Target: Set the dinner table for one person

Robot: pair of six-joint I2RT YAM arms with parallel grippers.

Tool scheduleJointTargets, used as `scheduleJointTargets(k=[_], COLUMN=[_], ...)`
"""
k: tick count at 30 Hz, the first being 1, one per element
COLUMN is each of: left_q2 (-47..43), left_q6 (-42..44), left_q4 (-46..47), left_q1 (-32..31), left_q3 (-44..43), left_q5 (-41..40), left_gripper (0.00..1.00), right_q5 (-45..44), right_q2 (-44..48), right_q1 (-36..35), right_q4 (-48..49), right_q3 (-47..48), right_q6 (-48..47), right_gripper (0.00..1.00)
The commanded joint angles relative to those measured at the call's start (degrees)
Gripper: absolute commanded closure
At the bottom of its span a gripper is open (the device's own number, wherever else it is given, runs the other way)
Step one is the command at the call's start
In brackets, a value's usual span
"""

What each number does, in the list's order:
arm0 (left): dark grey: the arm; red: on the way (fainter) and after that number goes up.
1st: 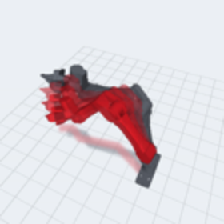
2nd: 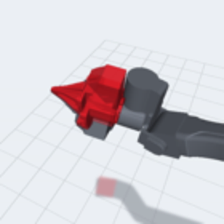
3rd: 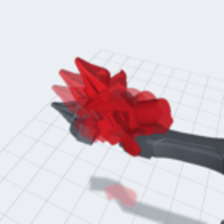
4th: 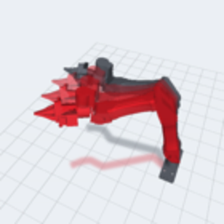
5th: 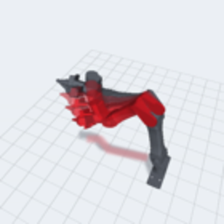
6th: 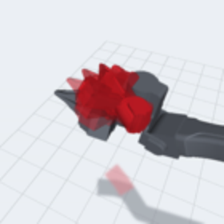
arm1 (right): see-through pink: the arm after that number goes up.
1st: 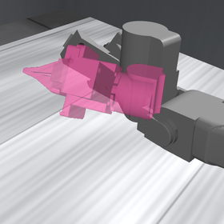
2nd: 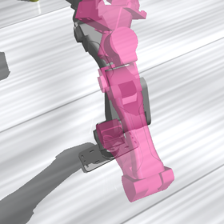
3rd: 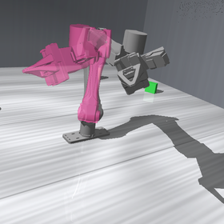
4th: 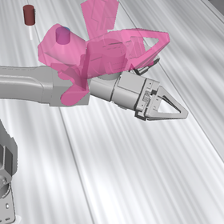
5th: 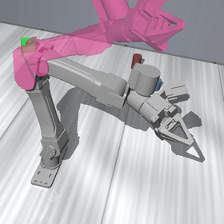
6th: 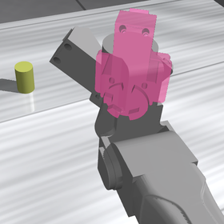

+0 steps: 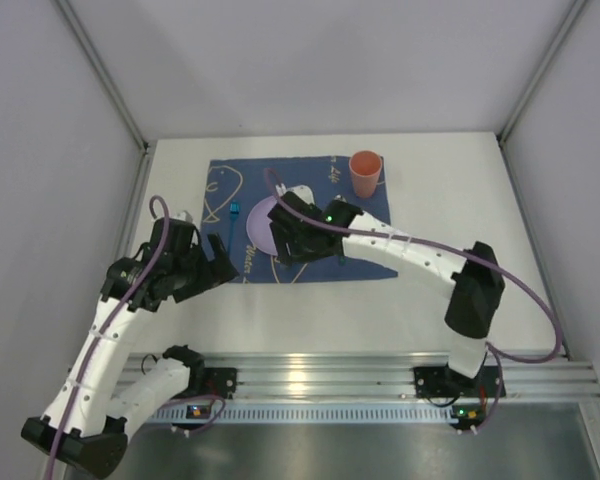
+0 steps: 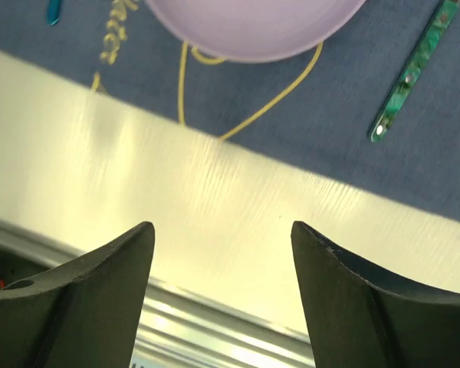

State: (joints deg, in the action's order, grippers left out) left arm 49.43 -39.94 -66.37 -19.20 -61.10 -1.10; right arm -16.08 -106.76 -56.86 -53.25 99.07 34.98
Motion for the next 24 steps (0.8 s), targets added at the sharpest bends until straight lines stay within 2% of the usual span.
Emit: scheduleJointTargets(k=[1, 4, 5, 6, 7, 9, 10, 12, 13, 15, 16, 19, 20, 21, 22, 24], left_q2=[-5.5, -9.2, -11.5, -12.9, -14.3, -19.7, -21.5, -25.4, -26.4, -27.7, -27.1, -22.1, -20.1, -17.4, -10.6, -1.8], left_q6=[4.5, 6.9, 7.1, 7.3, 8.9, 14.3, 21.2, 25.6, 29.5, 33.2, 36.0, 40.8, 41.5, 42.4, 43.5, 41.3], left_q4=[3.5, 9.5, 10.9, 14.5, 16.8, 24.5, 32.6, 38.7, 46.7, 54.6, 62.5, 77.0, 87.6, 93.2, 98.7, 109.3], left_q1=[-0.1, -0.1, -0.1, -0.1, -0.1, -0.1, -0.1, -0.1, -0.1, -0.1, -0.1, -0.1, 0.0, 0.4, 1.0, 6.3], left_q3=[0.9, 4.0, 4.3, 4.8, 6.9, 11.0, 16.5, 21.7, 27.4, 33.3, 39.6, 49.7, 51.9, 54.1, 57.5, 58.4], left_q5=[-2.8, -4.7, -8.2, -10.6, -12.3, -15.8, -16.1, -18.7, -19.4, -19.9, -20.0, -19.6, -20.2, -20.4, -19.6, -17.0], left_gripper=[0.04, 0.06, 0.06, 0.04, 0.02, 0.01, 0.01, 0.01, 0.01, 0.01, 0.01, 0.01, 0.01, 0.01, 0.01, 0.01], right_q5=[-11.6, -21.8, -22.9, -23.0, -22.1, -22.2, -21.5, -19.4, -15.6, -12.1, -10.8, -7.5, -6.3, -4.9, -3.3, -2.3], right_q2=[10.5, 21.0, 26.1, 28.6, 30.9, 35.9, 37.1, 40.1, 41.0, 44.3, 45.3, 49.7, 52.0, 53.2, 54.2, 57.5], right_q1=[-5.9, -12.2, -13.2, -13.6, -13.7, -13.7, -13.7, -13.7, -13.7, -13.7, -13.7, -13.6, -13.6, -13.7, -13.6, -13.7], right_q4=[1.3, 6.2, 8.7, 12.3, 19.0, 26.9, 31.8, 36.2, 41.6, 45.9, 47.3, 48.4, 48.0, 47.8, 47.4, 44.7], right_q3=[-7.6, -18.2, -21.6, -29.4, -33.5, -43.9, -46.0, -50.4, -51.9, -56.0, -57.0, -58.2, -58.3, -58.2, -58.3, -57.7], right_q6=[8.2, 9.6, 8.4, 6.5, 3.5, 0.2, -4.7, -15.5, -18.9, -23.3, -23.8, -20.8, -19.8, -17.7, -16.4, -13.9], right_gripper=[0.27, 0.22, 0.21, 0.2, 0.16, 0.18, 0.17, 0.15, 0.15, 0.15, 0.14, 0.13, 0.13, 0.13, 0.13, 0.13])
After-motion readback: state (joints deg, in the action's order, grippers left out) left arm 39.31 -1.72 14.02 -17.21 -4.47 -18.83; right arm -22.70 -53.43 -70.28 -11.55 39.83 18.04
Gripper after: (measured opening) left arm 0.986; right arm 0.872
